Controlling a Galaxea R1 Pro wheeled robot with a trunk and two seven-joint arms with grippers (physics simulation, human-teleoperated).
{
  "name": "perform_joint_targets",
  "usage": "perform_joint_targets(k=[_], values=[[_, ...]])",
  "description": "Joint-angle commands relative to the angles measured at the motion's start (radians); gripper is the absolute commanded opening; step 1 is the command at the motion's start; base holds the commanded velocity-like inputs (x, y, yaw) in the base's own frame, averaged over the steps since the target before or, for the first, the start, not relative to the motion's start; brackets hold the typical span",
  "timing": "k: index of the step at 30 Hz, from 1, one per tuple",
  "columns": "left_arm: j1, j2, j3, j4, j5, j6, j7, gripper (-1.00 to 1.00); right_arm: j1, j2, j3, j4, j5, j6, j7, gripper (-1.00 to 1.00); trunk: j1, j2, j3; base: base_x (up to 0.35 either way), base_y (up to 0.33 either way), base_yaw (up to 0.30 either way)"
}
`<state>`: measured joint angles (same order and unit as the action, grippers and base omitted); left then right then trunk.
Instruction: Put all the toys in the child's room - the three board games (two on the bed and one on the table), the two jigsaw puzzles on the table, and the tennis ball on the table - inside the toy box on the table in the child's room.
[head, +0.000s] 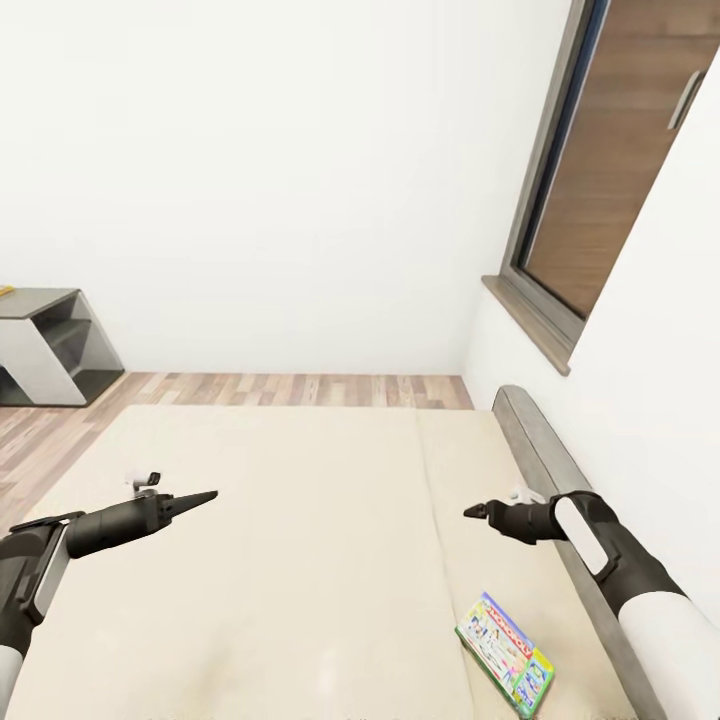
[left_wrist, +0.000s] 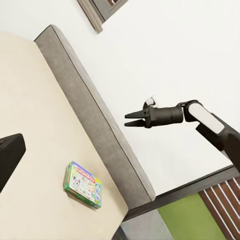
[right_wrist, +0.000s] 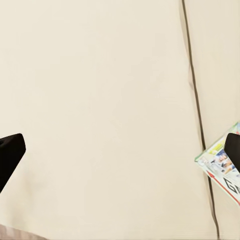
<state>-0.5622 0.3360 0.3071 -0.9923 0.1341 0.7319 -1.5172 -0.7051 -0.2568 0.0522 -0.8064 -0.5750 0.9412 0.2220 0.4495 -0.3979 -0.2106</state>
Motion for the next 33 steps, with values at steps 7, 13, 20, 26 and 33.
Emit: perform_joint_targets(k=[7,13,20,26,33], values=[[0.0,-0.001,-0.002,-0.001,0.001,0.01,-0.007,1.0,-0.01,-0.001,0.003,0.062,0.012,-0.009,0.008,1.0,0.001,-0.002,-0.014,0.0,0.0,0.0],[0.002,-0.017,-0.003,-0.003,0.001,0.01,-0.037,1.0,-0.015,-0.002,0.003,0.12,0.013,-0.085,0.009,1.0,0.001,-0.002,-0.023,0.0,0.0,0.0],[0.002,-0.027,-0.003,-0.003,0.001,0.01,-0.054,1.0,-0.032,-0.003,0.004,0.163,0.02,-0.123,0.009,1.0,0.001,-0.002,-0.035,0.0,0.0,0.0],[0.002,-0.031,-0.003,-0.003,0.001,0.01,-0.054,1.0,-0.041,-0.003,0.003,0.202,0.069,-0.164,0.01,1.0,0.001,-0.002,-0.045,0.0,0.0,0.0],[0.002,-0.031,-0.034,-0.003,0.001,0.01,-0.054,1.0,-0.046,-0.003,0.003,0.226,0.103,-0.204,0.012,1.0,0.001,-0.002,-0.056,0.0,0.0,0.0]])
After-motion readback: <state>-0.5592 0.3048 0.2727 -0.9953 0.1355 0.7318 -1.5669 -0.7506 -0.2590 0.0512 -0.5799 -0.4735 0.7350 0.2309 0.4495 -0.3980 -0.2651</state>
